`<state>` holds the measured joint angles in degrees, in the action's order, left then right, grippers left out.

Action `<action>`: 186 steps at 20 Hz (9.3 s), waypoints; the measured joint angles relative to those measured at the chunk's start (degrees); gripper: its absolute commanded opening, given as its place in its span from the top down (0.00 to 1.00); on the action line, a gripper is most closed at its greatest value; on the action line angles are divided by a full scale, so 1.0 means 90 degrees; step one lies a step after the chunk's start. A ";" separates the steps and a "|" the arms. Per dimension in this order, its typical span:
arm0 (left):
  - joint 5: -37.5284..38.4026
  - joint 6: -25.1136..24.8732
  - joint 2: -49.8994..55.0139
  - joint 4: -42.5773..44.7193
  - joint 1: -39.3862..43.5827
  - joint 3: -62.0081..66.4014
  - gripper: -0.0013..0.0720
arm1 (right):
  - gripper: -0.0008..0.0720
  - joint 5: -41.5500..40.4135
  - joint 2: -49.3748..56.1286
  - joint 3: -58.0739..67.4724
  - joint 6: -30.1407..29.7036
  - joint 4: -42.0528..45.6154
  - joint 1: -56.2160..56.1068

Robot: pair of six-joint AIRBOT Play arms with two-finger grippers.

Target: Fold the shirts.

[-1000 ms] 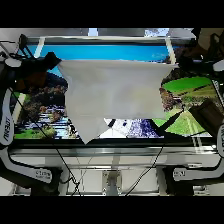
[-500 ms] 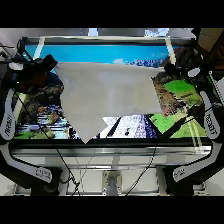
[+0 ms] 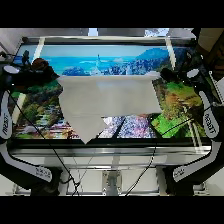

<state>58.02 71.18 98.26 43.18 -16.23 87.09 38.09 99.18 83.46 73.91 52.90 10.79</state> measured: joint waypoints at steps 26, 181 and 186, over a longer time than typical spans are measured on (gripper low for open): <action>0.1056 0.0486 0.0753 0.0770 -0.0019 -0.0245 0.15 | 0.46 0.1438 0.0602 -0.0005 0.0294 0.0546 -0.0007; -0.1996 -0.0755 -0.0158 -0.1005 0.0100 -0.2552 0.96 | 0.95 -0.3711 -0.0576 -0.3215 -0.1154 -0.3317 -0.1353; -0.2023 -0.0731 -0.0124 -0.1355 0.0095 -0.2548 0.38 | 0.50 -0.3798 -0.0568 -0.3215 -0.1141 -0.3315 -0.1350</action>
<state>39.81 64.60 97.14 30.98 -15.38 64.16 3.90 94.06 54.52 63.64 23.07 -1.37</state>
